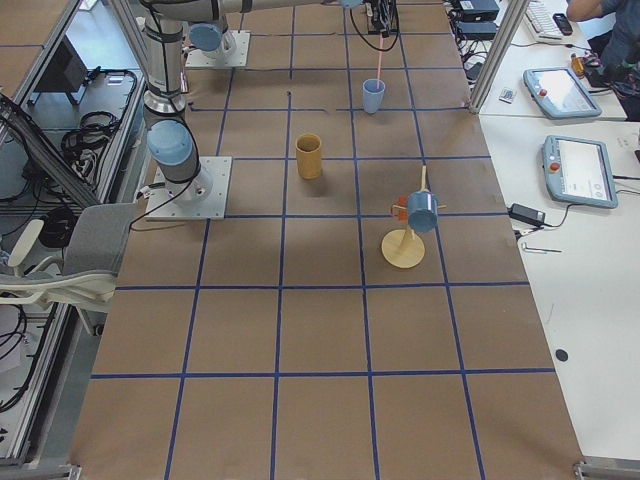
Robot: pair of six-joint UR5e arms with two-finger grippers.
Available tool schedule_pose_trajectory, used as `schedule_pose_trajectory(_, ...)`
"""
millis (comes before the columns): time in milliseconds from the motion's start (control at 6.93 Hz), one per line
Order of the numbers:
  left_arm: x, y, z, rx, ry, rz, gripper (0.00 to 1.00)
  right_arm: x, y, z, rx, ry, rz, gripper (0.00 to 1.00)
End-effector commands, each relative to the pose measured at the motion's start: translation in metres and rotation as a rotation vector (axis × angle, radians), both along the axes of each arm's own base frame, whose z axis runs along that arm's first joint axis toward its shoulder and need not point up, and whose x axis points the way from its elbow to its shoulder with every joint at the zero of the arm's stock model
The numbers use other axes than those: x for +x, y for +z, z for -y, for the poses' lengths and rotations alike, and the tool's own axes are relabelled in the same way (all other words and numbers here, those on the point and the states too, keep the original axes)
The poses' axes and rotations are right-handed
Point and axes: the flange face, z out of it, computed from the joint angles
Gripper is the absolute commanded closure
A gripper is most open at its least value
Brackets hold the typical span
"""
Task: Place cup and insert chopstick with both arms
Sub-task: 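Open the right gripper and lift it away from the blue cup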
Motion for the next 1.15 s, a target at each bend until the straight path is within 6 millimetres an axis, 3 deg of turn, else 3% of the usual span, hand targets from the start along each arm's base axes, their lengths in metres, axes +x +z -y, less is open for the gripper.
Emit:
schedule_pose_trajectory(0, -0.001, 0.001, 0.000, -0.002, -0.001, -0.006, 0.00, -0.004, 0.009, -0.002, -0.004, 0.004, 0.001, 0.00)
schedule_pose_trajectory(289, -0.002, 0.001, 0.000, -0.002, -0.001, -0.007, 0.00, -0.046, 0.017, -0.008, 0.152, -0.044, -0.058, 0.00)
schedule_pose_trajectory(722, -0.002, 0.001, 0.001, -0.003, 0.002, -0.014, 0.00, -0.124, 0.025, -0.012, 0.356, 0.047, -0.120, 0.00)
schedule_pose_trajectory(866, -0.002, 0.000, 0.001, -0.001, 0.003, -0.013, 0.00, -0.160, 0.018, -0.013, 0.484, 0.017, -0.034, 0.00)
schedule_pose_trajectory(1010, -0.002, -0.001, 0.002, 0.000, 0.000, -0.012, 0.00, -0.195, 0.026, -0.021, 0.536, 0.106, -0.055, 0.00)
